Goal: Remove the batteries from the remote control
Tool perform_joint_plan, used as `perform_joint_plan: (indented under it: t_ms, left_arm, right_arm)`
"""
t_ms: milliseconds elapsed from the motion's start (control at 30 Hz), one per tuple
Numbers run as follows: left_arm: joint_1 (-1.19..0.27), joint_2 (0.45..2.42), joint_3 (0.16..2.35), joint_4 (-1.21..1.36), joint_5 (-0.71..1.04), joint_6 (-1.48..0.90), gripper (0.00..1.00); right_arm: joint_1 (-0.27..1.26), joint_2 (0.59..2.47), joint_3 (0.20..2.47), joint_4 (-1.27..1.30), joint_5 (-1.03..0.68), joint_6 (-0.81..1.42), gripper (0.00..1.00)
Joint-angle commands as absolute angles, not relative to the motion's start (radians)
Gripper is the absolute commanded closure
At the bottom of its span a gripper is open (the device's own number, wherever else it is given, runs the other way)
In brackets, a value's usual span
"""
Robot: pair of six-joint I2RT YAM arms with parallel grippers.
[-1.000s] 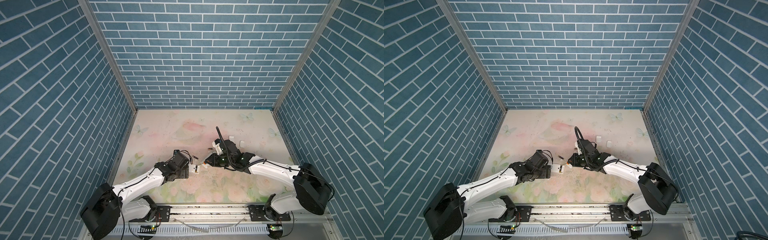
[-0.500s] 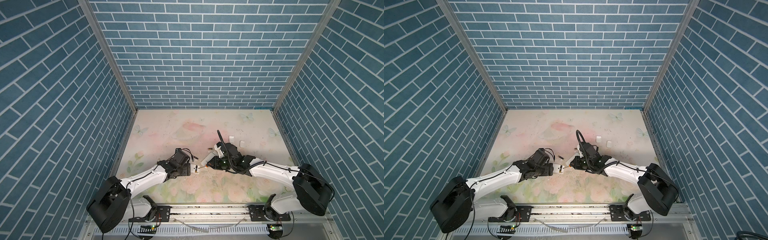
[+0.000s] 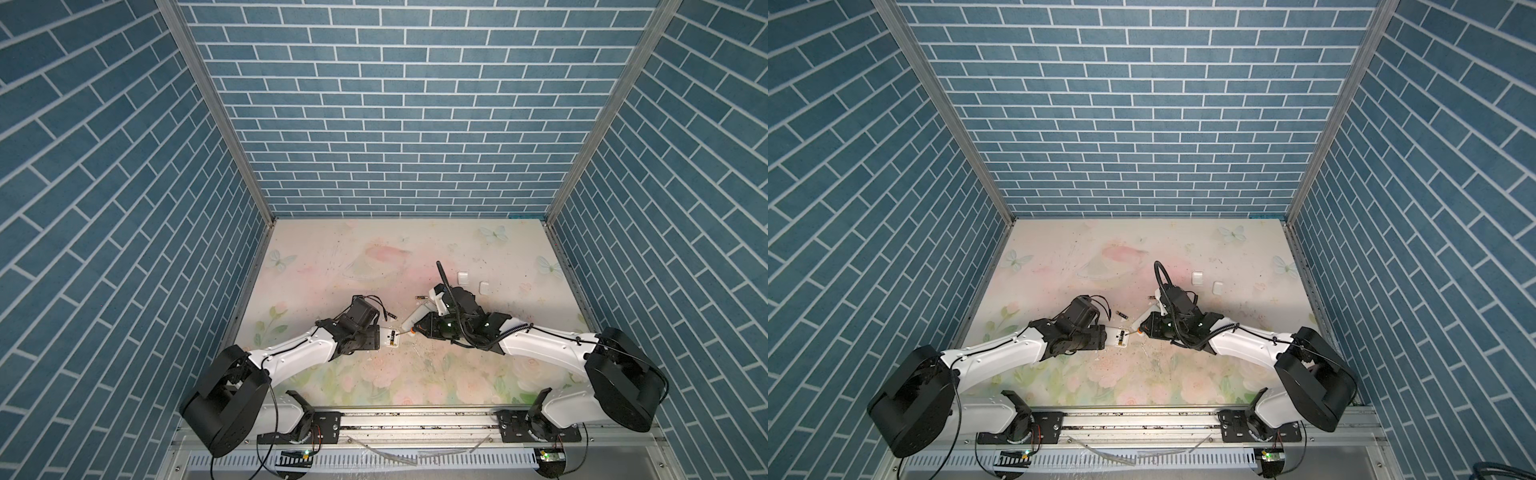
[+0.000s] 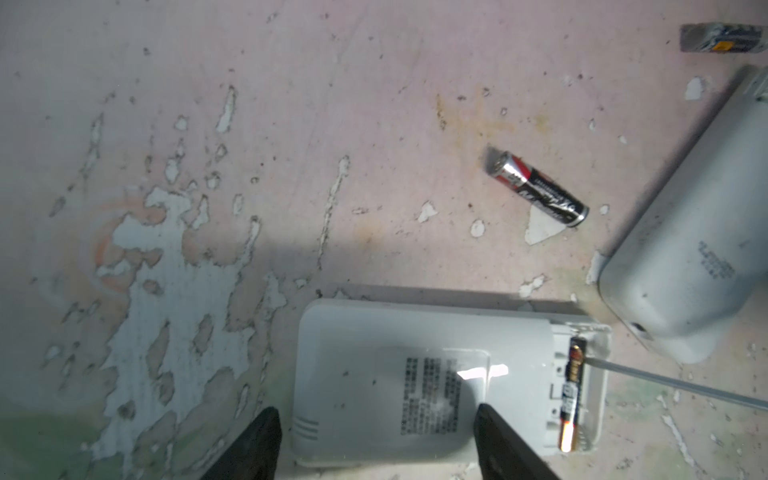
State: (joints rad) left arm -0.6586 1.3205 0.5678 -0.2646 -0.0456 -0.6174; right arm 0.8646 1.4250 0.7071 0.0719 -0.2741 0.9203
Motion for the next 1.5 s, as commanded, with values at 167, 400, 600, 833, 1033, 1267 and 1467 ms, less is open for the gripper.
perform_joint_plan:
  t_ms: [167, 400, 600, 833, 1033, 1267, 1467]
  left_arm:
    - [-0.652, 1.353, 0.559, -0.276, -0.03, -0.601, 0.34]
    - [-0.652, 1.338, 0.545, -0.284, -0.026, -0.606, 0.35]
    - [-0.652, 1.314, 0.516, -0.273, -0.013, -0.627, 0.38]
    - [-0.652, 1.307, 0.509, -0.278, -0.011, -0.628, 0.39]
    - [-0.652, 1.3, 0.51, -0.284, -0.017, -0.633, 0.39]
    - [-0.652, 1.288, 0.499, -0.29, -0.03, -0.647, 0.38]
    - [-0.652, 1.288, 0.494, -0.289, -0.034, -0.659, 0.38]
  right_arm:
    - [0.871, 1.43, 0.671, 0.135, -0.25, 0.965, 1.0]
    - [0.892, 1.436, 0.652, 0.167, -0.229, 0.983, 1.0]
    - [0.908, 1.469, 0.638, 0.228, -0.216, 1.007, 1.0]
    - [0.921, 1.494, 0.634, 0.275, -0.211, 1.026, 1.0]
    - [0.922, 1.476, 0.634, 0.256, -0.208, 1.021, 1.0]
    - [0.923, 1.442, 0.652, 0.215, -0.218, 1.003, 1.0]
    - [0.93, 1.452, 0.663, 0.225, -0.236, 0.999, 1.0]
